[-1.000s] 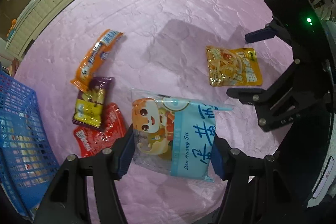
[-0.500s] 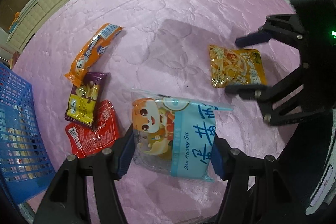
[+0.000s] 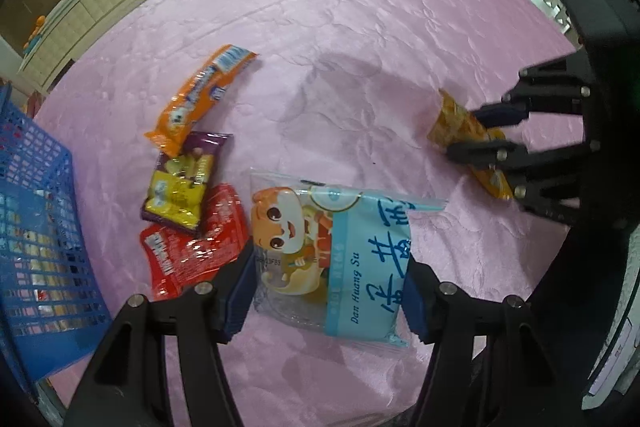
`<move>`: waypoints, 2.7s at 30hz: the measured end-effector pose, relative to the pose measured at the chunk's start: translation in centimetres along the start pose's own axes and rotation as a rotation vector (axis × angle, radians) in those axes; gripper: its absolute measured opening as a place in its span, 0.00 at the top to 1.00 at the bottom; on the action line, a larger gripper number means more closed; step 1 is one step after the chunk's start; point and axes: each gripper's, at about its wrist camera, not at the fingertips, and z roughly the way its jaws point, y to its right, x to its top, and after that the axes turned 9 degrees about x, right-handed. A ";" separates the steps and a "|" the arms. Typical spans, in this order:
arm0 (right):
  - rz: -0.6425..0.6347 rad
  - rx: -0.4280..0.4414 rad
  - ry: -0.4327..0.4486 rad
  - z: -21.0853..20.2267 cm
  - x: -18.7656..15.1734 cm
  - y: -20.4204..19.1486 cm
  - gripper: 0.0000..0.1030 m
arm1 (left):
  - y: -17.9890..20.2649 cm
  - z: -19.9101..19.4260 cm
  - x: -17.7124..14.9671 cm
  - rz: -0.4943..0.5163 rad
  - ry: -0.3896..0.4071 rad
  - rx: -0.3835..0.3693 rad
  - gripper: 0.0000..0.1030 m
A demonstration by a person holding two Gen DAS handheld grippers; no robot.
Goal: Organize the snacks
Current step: 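Grasp the yellow-orange pouch with right tool while left tool holds cake bag, then carry the cake bag and pouch over the blue basket, then open left tool to drop cake bag while right tool drops pouch into basket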
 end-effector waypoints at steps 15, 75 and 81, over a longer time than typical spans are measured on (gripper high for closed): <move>0.024 0.009 0.173 -6.1 6.7 -6.2 0.75 | -6.7 -8.2 -2.2 -0.082 0.166 0.050 0.41; 0.004 0.153 0.317 -4.7 24.5 -18.0 0.74 | -29.2 -11.2 -8.4 -0.414 0.275 0.149 0.24; -0.010 0.155 0.312 -5.0 25.8 -18.6 0.74 | -30.2 -12.2 -8.9 -0.440 0.279 0.195 0.24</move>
